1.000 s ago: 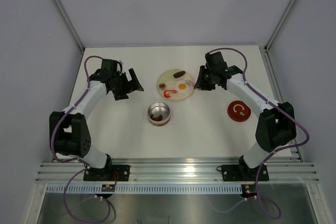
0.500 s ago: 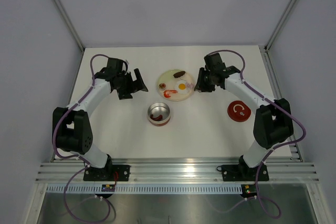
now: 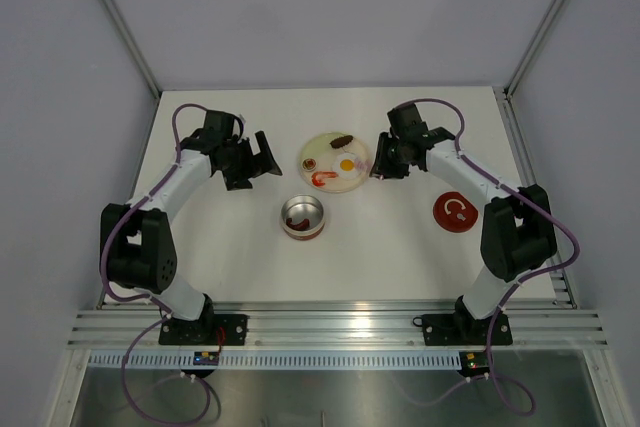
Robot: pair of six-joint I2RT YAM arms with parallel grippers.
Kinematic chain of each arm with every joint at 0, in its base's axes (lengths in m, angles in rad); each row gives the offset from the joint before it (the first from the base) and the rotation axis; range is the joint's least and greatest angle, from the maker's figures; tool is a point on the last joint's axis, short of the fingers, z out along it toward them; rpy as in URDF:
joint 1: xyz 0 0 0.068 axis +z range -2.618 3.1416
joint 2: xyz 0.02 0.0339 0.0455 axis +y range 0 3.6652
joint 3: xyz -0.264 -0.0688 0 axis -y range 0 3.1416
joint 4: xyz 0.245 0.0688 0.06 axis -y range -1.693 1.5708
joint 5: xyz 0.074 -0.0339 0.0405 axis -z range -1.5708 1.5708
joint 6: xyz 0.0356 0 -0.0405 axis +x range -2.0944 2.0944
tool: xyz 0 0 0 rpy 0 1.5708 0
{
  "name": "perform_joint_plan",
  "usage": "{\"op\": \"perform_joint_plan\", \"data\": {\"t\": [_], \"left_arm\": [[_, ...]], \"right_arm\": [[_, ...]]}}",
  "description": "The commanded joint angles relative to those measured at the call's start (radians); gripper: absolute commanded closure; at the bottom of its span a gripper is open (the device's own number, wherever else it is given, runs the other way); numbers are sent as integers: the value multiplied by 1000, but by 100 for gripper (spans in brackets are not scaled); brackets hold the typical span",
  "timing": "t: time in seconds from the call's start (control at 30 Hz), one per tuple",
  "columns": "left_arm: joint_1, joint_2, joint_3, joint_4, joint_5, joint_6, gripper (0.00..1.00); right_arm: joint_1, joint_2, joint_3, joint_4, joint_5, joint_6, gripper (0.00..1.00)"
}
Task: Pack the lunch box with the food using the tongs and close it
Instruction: Place the clamp at the center of the board.
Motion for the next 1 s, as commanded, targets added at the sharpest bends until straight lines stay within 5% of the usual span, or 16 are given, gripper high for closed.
{"op": "perform_joint_plan", "data": {"t": [0.0, 0.97], "left_arm": [[-5, 4, 48, 12, 9, 17, 1], [-5, 4, 39, -2, 0, 31, 1]], "right_arm": [[-5, -25, 65, 32, 15, -15, 66], [-5, 209, 260, 139, 12, 189, 62]]}}
